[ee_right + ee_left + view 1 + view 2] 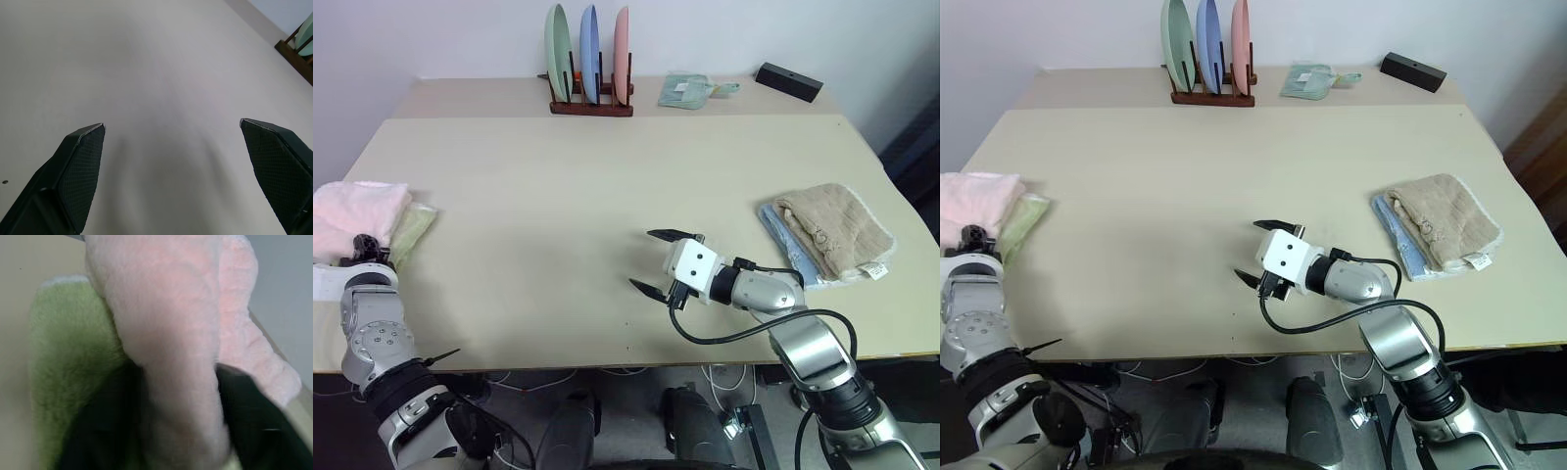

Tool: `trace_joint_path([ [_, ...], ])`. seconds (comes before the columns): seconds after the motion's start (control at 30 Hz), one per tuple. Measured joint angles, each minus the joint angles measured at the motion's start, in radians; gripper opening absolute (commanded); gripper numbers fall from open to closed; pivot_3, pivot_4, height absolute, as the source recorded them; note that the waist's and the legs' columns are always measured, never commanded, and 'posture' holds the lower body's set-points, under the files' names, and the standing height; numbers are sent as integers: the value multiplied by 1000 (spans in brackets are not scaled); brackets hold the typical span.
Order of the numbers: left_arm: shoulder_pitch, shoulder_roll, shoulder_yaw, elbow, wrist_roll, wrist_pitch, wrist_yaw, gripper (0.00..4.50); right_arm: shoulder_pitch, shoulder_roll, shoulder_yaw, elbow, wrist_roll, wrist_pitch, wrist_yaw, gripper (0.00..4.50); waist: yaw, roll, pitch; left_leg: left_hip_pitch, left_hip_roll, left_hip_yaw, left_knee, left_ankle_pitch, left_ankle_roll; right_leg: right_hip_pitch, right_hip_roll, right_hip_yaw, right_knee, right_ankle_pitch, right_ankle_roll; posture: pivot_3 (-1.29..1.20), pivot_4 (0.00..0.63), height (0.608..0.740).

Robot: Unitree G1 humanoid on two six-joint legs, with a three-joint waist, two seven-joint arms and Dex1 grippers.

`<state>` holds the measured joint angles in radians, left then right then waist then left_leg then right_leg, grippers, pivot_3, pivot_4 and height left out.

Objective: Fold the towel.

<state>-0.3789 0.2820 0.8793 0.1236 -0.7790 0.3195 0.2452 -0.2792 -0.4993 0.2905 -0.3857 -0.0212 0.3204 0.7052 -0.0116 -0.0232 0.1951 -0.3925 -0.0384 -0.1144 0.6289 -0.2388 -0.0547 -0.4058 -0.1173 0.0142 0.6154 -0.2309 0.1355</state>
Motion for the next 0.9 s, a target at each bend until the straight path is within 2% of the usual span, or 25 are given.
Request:
trace_joint_path([
  [0.03, 6, 3, 1, -18, 0, -9, 1, 4387, 0, 0, -2, 1, 5, 0, 4, 4500, 0, 0, 0, 0, 0, 0, 0, 0, 0, 0, 0, 0, 0, 0, 0, 0, 150, 740],
  [0.13, 24, 38, 2, -59, 16, -47, 8, 4387, -5, 2, -19, 15, 31, 1, 12, 4500, -2, 0, 0, 0, 0, 0, 0, 0, 0, 0, 0, 0, 0, 0, 0, 0, 150, 740],
  [0.3, 53, 179, -30, -165, 74, -75, -64, 4387, -51, 5, -108, 78, 104, 16, 21, 4500, 0, 0, 0, 0, 0, 1, -1, 0, 0, 0, 0, 0, 0, 0, 0, 0, 150, 740],
  [0.37, 87, 242, -112, -221, 124, -70, -153, 4387, -64, 12, -161, 100, 151, 38, 16, 4500, 7, 0, 0, 0, 0, 1, 0, 0, 0, 1, 0, 0, -1, 0, 0, 0, 150, 740],
  [0.47, 135, 334, -338, -289, 205, -34, -329, 4387, -77, 36, -227, 130, 198, 70, -11, 4500, 17, 1, 0, 0, 0, 2, 0, 0, 0, 1, 0, 1, -1, -2, -4, 0, 150, 740],
  [0.6, 170, 306, -673, -367, 257, 22, -531, 4387, -68, 49, -288, 144, 242, 112, -54, 4500, 12, 1, 0, 0, 0, 3, -2, 0, 0, -1, 0, 2, -1, 0, -2, 0, 150, 740],
  [0.73, 178, 307, -775, -367, 291, 49, -632, 4387, -19, 20, -345, 145, 252, 154, -76, 4500, -10, 2, 1, 0, 2, 3, -5, 0, 0, -4, 1, 2, 1, 0, -1, 0, 150, 740],
  [0.9, 215, 323, -788, -338, 325, 39, -753, 4387, 43, -4, -387, 141, 274, 180, -82, 4500, -6, 4, 1, 0, 2, 3, -6, 0, 1, -4, 1, 2, 0, 0, -1, 0, 150, 740],
])
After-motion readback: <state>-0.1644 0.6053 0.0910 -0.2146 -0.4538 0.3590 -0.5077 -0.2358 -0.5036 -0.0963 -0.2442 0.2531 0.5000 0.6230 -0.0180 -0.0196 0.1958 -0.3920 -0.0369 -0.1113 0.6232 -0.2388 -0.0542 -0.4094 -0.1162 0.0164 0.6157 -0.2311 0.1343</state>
